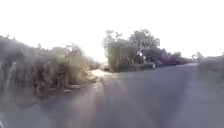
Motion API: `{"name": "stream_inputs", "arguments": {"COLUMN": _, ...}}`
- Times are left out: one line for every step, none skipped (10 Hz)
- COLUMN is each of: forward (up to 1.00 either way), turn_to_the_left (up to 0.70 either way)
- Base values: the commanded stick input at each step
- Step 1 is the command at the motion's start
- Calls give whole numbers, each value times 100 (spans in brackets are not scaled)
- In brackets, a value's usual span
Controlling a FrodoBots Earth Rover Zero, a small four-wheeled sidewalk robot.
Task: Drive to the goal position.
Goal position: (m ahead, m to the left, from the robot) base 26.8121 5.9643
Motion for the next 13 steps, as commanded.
{"name": "stream_inputs", "arguments": {"forward": 100, "turn_to_the_left": -7}}
{"name": "stream_inputs", "arguments": {"forward": 100, "turn_to_the_left": -21}}
{"name": "stream_inputs", "arguments": {"forward": 100, "turn_to_the_left": -35}}
{"name": "stream_inputs", "arguments": {"forward": 100, "turn_to_the_left": -40}}
{"name": "stream_inputs", "arguments": {"forward": 100, "turn_to_the_left": -40}}
{"name": "stream_inputs", "arguments": {"forward": 100, "turn_to_the_left": -40}}
{"name": "stream_inputs", "arguments": {"forward": 100, "turn_to_the_left": 0}}
{"name": "stream_inputs", "arguments": {"forward": 100, "turn_to_the_left": 0}}
{"name": "stream_inputs", "arguments": {"forward": 100, "turn_to_the_left": 0}}
{"name": "stream_inputs", "arguments": {"forward": 100, "turn_to_the_left": 0}}
{"name": "stream_inputs", "arguments": {"forward": 100, "turn_to_the_left": 0}}
{"name": "stream_inputs", "arguments": {"forward": 100, "turn_to_the_left": 0}}
{"name": "stream_inputs", "arguments": {"forward": 100, "turn_to_the_left": 0}}
